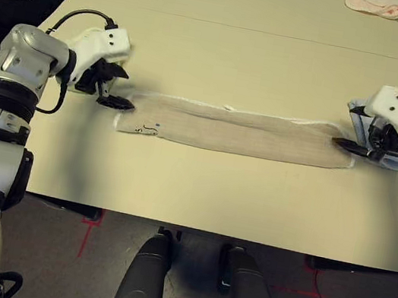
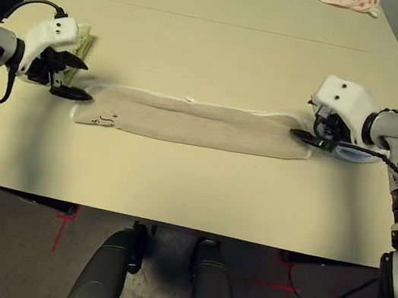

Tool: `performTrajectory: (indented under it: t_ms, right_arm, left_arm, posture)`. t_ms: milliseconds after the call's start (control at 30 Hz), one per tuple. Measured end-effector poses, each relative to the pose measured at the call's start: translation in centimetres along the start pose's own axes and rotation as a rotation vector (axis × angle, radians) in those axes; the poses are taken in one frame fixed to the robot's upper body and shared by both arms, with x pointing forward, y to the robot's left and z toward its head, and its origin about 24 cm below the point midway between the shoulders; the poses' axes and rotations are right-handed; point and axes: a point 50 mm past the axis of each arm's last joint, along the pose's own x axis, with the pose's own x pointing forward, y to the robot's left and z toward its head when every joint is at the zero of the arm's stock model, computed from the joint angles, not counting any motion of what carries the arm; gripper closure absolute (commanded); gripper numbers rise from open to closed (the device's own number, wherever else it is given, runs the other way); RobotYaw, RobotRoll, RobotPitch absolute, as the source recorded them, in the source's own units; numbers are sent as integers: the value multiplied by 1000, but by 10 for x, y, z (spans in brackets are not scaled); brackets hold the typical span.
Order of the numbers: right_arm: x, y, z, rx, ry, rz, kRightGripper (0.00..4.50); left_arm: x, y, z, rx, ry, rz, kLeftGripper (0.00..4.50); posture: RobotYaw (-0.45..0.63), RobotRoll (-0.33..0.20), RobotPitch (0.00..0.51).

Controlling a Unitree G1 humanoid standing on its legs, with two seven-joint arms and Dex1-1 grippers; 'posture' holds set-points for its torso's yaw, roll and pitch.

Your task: Fold the towel and set it aside.

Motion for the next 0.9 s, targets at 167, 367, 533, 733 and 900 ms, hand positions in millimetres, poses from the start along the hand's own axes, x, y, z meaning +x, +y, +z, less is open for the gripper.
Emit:
performTrajectory:
  t_ms: [167,367,533,733,900]
  right_arm:
    - [5,1,8,104,-170,-35,31]
    - [10,20,3,448,-358,-119,31]
    - [7,35,-5,522,-373,-141,31]
    - [10,38,-5,538,-378,-138,31]
    - [14,46,-10,560,-386,-141,31]
  left_arm:
    - [1,-8,13,-81,-207,-54,0]
    - [18,-30,14,-300,-488,-23,0]
    - [21,-50,2,-317,-535,-24,0]
    - [32,-68,-5,-244,-513,-141,0]
    - [40,-77,-7,-154,-505,-189,0]
  posture:
    - [30,0,205]
    - [26,0,201]
    - [21,0,198]
    - [21,0,192]
    - [18,0,190]
